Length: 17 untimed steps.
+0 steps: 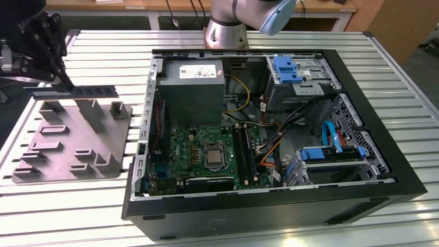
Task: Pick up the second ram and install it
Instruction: 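Pick up the second ram and move it above second insertion slot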
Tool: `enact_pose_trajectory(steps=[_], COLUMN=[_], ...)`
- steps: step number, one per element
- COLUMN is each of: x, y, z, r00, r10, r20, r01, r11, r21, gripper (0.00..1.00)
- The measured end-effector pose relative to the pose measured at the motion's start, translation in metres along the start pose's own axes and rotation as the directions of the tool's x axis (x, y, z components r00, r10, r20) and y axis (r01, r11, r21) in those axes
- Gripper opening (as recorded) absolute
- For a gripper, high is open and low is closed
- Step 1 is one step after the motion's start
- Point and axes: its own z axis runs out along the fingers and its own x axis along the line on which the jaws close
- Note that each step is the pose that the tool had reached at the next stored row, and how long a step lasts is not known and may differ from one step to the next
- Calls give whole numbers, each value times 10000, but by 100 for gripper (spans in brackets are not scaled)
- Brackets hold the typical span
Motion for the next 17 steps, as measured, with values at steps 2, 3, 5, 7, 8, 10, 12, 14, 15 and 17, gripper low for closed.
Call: enact_pose_trajectory(steps=[2, 3, 5, 7, 8, 10, 12, 14, 15, 17], x=[-3, -3, -4, -5, -5, -6, -7, -8, -8, -10], y=[-214, -245, -309, -369, -400, -463, -533, -595, -632, -758], z=[-2, -3, -3, -3, -4, -5, -5, -6, -6, -8], r00=[10000, 10000, 10000, 10000, 10000, 10000, 10000, 10000, 10000, 10000], r10=[0, 0, 1, 1, 0, 0, 0, 1, 0, 1], r20=[0, 0, 1, 1, 0, 0, 1, 1, 1, 1], r01=[0, 0, -1, -1, 0, 0, 0, -1, 0, -1], r11=[10000, 10000, 10000, 10000, 10000, 10000, 10000, 10000, 10000, 10000], r21=[0, 0, 1, 1, 0, 0, 1, 1, 0, 0], gripper=[11, 11, 11, 11, 11, 11, 11, 11, 11, 11])
